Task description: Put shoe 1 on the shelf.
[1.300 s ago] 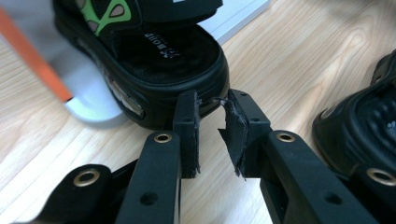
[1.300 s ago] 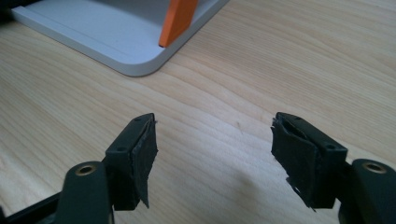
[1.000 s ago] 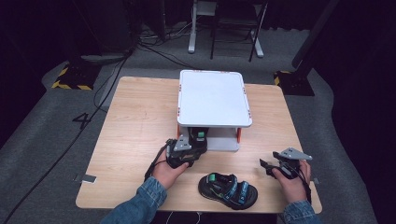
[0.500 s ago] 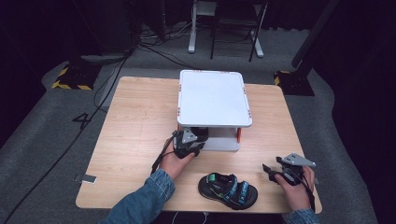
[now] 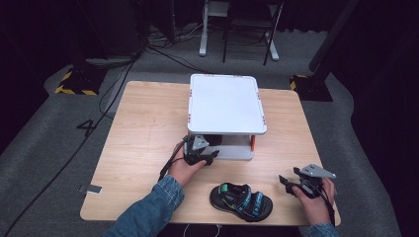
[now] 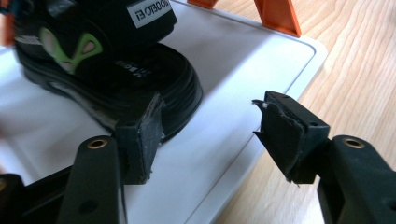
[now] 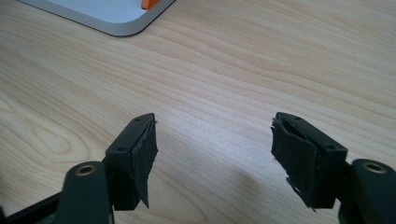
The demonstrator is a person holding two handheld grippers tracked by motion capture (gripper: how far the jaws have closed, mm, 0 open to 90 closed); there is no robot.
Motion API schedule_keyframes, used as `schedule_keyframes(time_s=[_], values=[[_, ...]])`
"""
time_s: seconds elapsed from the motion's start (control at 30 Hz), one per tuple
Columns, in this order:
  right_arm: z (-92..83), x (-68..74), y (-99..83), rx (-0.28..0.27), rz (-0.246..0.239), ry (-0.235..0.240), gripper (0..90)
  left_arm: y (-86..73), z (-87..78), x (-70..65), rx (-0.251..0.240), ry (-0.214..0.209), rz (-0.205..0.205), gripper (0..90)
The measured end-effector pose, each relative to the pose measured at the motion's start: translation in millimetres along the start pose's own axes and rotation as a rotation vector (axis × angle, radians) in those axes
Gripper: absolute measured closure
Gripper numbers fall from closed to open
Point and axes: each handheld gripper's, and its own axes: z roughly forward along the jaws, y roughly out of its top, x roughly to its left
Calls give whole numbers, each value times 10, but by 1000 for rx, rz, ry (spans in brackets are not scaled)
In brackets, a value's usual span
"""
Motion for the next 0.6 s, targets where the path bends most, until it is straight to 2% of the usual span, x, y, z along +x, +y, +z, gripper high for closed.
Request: schedule_keyframes(time_s=[0.1,0.13,0.17,0.2,0.3,0.33,0.47,0.6], values=[[10,1,26,-6,1,1,316,-14,-164,-10,10,14,12,372],[16,0,43,-10,-2,6,316,-23,-256,-22,15,13,-5,360],[25,2,65,-15,-5,11,316,-27,-307,-23,47,7,-29,344],[32,4,78,-18,-6,12,316,-50,-393,-22,47,10,-33,338],[68,2,135,-26,-12,22,316,-99,-574,-13,52,39,-8,340],[80,2,155,-30,-17,27,316,-118,-637,-5,56,50,-13,340],[114,16,243,-46,-30,47,316,-173,-949,64,44,66,-66,328],[127,21,338,-71,-8,80,313,-194,-1289,156,39,97,-101,316]])
